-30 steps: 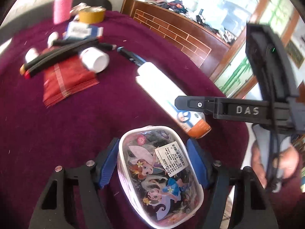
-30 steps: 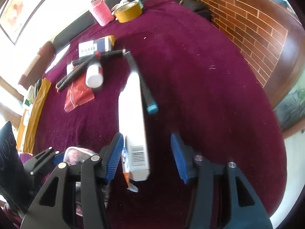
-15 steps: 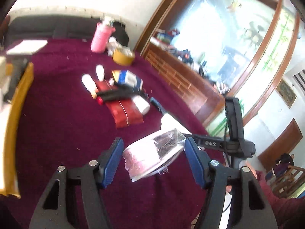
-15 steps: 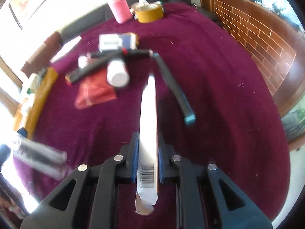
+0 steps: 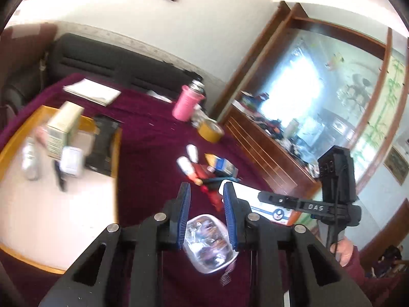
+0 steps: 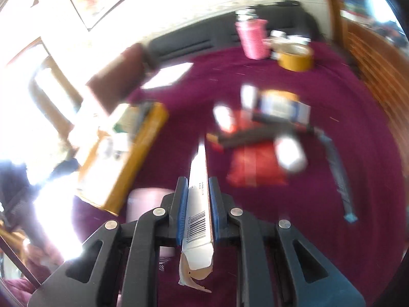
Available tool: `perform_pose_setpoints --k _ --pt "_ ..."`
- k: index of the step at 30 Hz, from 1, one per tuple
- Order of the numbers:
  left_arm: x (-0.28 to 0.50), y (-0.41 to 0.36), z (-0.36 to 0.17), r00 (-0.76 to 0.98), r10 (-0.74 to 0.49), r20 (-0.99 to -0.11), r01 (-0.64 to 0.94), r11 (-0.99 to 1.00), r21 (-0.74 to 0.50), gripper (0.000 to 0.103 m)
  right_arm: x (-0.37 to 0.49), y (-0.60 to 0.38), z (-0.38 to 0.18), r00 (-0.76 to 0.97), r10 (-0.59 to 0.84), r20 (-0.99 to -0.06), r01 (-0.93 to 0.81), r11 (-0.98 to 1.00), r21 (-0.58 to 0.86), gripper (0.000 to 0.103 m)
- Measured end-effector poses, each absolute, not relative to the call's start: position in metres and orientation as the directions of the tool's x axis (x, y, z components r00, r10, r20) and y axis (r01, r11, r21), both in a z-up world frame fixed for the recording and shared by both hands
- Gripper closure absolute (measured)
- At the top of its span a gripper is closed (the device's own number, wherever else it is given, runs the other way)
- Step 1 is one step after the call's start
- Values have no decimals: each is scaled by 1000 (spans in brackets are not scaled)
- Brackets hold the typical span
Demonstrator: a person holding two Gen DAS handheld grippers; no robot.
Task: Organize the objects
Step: 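Carry the cartoon pouch and white ointment box toward the tray with both tools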
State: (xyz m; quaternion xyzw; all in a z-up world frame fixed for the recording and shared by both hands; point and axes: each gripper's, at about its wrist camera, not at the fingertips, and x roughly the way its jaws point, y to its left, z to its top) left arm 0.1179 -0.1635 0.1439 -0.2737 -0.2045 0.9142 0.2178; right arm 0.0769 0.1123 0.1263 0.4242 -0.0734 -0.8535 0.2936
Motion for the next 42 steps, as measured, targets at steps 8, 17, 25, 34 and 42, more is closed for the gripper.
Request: perform_pose_setpoints --k 8,17,25,34,42 --pt "110 -174 120 -682 563 -467 -275 -789 -549 43 60 38 125 -444 -561 -699 500 -802 326 89" --pt "58 -74 45 -489 535 -689 -136 -827 -546 39 77 134 104 -527 -439 -727 304 -897 321 89" --pt "39 1 31 -464 447 -765 -133 -889 -438 28 81 211 94 -571 -449 -687 212 -889 405 89" --pt "46 117 16 -537 124 -834 -321 -945 67 5 87 242 83 -575 -495 -652 201 -857 475 89" --pt "64 84 35 -489 290 -823 -343 -931 -125 28 89 249 84 -581 -502 -640 204 -852 483 89"
